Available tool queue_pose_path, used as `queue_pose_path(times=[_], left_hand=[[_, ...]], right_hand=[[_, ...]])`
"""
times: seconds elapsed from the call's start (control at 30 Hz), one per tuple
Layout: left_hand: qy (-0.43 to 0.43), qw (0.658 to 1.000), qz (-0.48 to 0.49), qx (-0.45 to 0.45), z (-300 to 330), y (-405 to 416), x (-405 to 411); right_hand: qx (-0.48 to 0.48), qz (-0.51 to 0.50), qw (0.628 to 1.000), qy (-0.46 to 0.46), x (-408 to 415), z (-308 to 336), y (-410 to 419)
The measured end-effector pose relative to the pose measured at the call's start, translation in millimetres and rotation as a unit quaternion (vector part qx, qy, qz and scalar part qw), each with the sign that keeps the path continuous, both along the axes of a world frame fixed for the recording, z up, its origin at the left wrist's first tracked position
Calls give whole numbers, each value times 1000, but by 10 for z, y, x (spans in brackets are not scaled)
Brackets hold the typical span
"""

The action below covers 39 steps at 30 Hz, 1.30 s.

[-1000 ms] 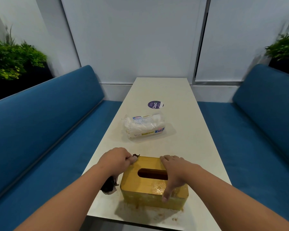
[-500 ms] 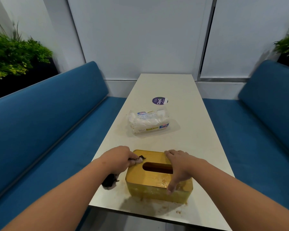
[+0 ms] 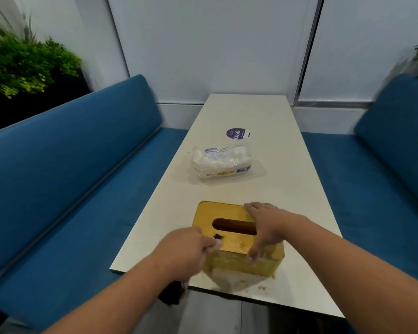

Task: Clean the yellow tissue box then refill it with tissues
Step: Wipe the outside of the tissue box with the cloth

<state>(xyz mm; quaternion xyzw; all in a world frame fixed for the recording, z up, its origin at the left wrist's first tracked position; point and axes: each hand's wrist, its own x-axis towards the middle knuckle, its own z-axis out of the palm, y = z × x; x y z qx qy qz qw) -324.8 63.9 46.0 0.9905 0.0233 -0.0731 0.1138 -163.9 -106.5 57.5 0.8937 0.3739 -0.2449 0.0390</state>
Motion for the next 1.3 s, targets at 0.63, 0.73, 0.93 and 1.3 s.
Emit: queue_pose_path(times=[0.63, 0.73, 0.93, 1.3], left_hand=[[7, 999, -31, 30, 76, -461, 246], [-2, 1000, 9, 29, 96, -293, 320], [16, 999, -39, 24, 99, -450, 399], [26, 999, -5, 43, 111, -338, 628]], right_hand=[[6, 1, 1000, -2, 15, -54, -5], [9, -2, 1000, 1, 28, -66, -14], [11, -6, 1000, 2, 42, -83, -5], [14, -2, 1000, -2, 26, -66, -10]])
